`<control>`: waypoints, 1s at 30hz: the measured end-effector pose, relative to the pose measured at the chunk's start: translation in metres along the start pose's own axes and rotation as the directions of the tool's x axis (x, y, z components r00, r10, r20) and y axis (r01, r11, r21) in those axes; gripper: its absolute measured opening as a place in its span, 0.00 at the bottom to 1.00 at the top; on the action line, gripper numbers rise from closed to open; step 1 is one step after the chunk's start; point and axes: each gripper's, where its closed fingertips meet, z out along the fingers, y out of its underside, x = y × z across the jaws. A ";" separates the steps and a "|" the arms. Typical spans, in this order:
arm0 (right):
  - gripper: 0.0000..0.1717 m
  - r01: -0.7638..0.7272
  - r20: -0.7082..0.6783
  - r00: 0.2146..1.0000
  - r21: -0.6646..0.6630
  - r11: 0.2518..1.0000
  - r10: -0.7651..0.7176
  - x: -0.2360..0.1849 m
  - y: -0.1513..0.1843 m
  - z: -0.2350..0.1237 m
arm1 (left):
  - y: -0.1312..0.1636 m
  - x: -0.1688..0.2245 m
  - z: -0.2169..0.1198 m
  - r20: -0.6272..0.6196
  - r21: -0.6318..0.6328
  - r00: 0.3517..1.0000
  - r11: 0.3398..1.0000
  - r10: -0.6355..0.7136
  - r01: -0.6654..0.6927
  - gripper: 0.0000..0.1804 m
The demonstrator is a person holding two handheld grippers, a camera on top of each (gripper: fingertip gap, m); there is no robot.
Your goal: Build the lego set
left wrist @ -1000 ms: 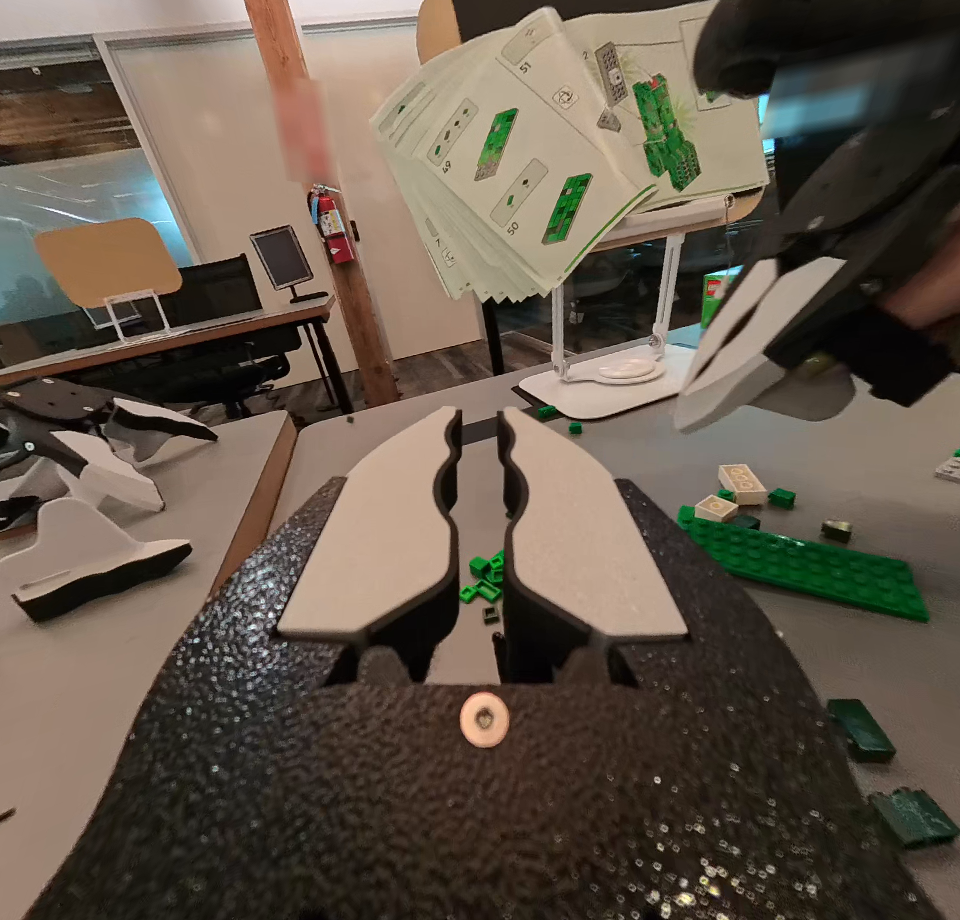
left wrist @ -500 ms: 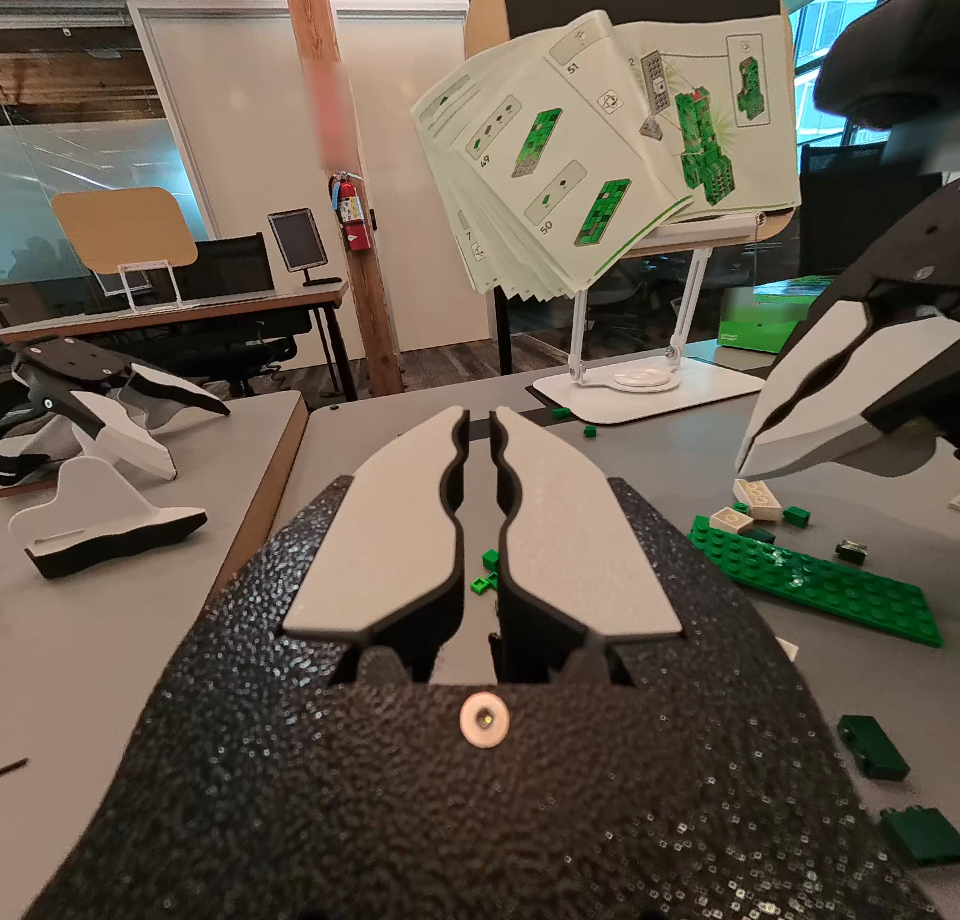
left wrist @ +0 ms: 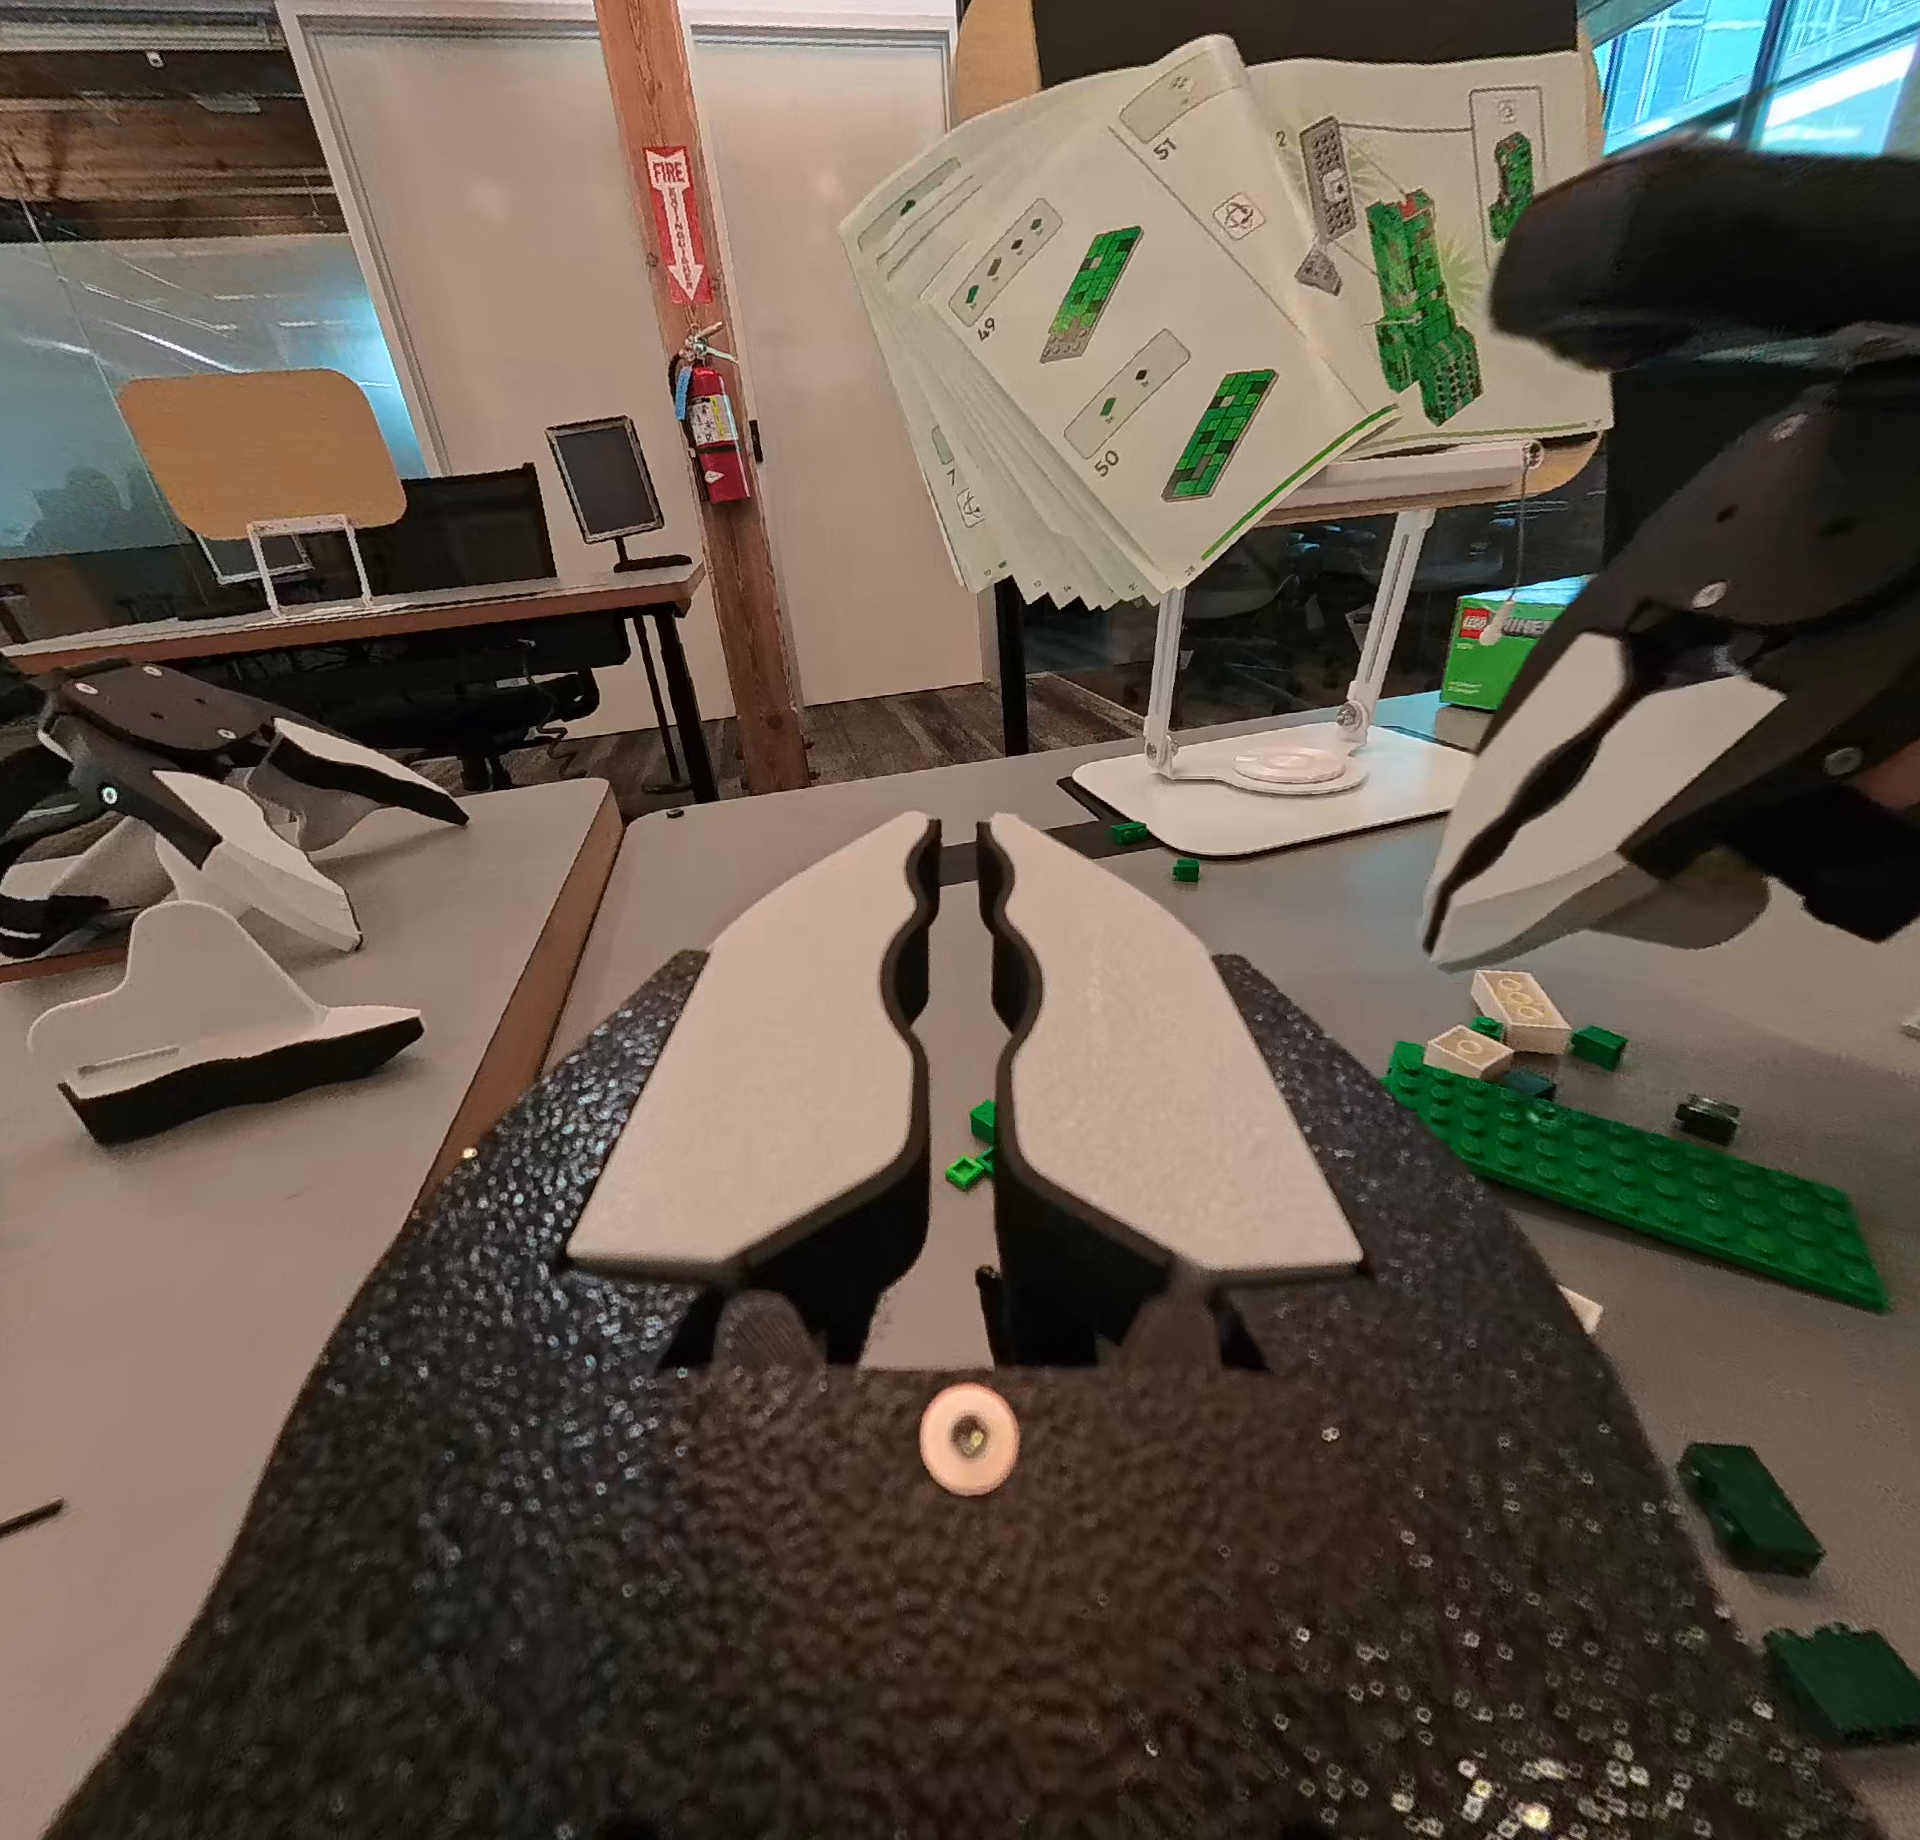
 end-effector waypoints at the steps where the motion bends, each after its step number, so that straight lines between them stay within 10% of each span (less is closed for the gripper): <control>1: 0.04 0.017 0.009 1.000 -0.014 1.000 -0.017 0.001 -0.001 0.005 | 0.000 0.001 0.000 0.000 -0.001 1.000 1.000 0.001 -0.001 0.03; 11: 0.05 0.075 -0.085 0.994 0.029 0.997 -0.072 0.032 -0.055 0.033 | -0.004 -0.010 -0.004 0.047 0.027 0.998 0.999 -0.037 0.035 0.03; 21: 0.03 -0.146 -0.212 0.946 0.398 0.905 0.246 0.124 -0.229 0.098 | -0.006 -0.026 0.000 0.086 0.065 0.994 0.996 -0.068 0.062 0.03; 30: 0.07 -0.346 -0.098 0.910 0.353 0.869 0.402 0.224 -0.270 0.165 | -0.011 -0.039 0.002 0.096 0.095 0.990 0.991 -0.106 0.097 0.03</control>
